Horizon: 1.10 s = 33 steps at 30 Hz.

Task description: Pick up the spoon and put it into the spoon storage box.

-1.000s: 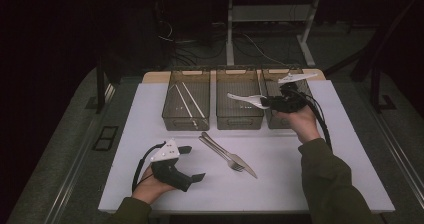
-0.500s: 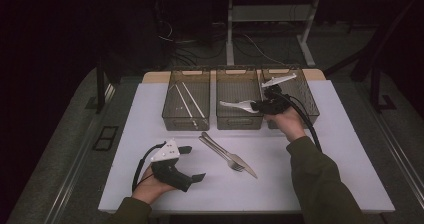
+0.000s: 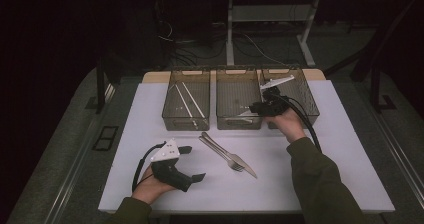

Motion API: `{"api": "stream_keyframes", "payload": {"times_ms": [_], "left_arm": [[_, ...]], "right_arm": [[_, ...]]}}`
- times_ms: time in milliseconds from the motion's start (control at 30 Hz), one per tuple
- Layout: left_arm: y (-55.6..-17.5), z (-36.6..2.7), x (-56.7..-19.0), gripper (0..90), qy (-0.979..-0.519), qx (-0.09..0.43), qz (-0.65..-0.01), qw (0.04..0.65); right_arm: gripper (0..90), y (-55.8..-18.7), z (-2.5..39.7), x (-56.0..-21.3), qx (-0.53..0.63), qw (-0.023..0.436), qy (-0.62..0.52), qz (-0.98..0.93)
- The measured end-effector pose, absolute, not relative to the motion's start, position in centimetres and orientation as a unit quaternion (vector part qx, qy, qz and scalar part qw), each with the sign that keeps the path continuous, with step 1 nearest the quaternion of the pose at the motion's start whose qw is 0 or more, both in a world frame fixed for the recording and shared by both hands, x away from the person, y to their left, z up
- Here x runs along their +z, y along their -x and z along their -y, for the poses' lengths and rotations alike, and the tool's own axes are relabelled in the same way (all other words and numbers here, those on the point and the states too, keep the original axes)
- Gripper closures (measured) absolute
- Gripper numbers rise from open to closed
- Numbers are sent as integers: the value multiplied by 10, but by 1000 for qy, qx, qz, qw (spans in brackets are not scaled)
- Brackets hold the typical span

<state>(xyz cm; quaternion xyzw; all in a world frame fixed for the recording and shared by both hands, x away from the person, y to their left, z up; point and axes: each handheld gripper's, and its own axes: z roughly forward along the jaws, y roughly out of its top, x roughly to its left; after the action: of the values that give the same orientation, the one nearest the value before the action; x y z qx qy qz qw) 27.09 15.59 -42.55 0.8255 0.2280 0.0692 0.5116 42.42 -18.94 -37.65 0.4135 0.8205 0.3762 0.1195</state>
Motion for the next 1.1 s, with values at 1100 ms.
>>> {"api": "stream_keyframes", "payload": {"times_ms": [1100], "left_arm": [[-271,-155,-425,0,-829,71,-226,507]], "right_arm": [[399,-346,252,-368,453,93,-392,-795]]}}
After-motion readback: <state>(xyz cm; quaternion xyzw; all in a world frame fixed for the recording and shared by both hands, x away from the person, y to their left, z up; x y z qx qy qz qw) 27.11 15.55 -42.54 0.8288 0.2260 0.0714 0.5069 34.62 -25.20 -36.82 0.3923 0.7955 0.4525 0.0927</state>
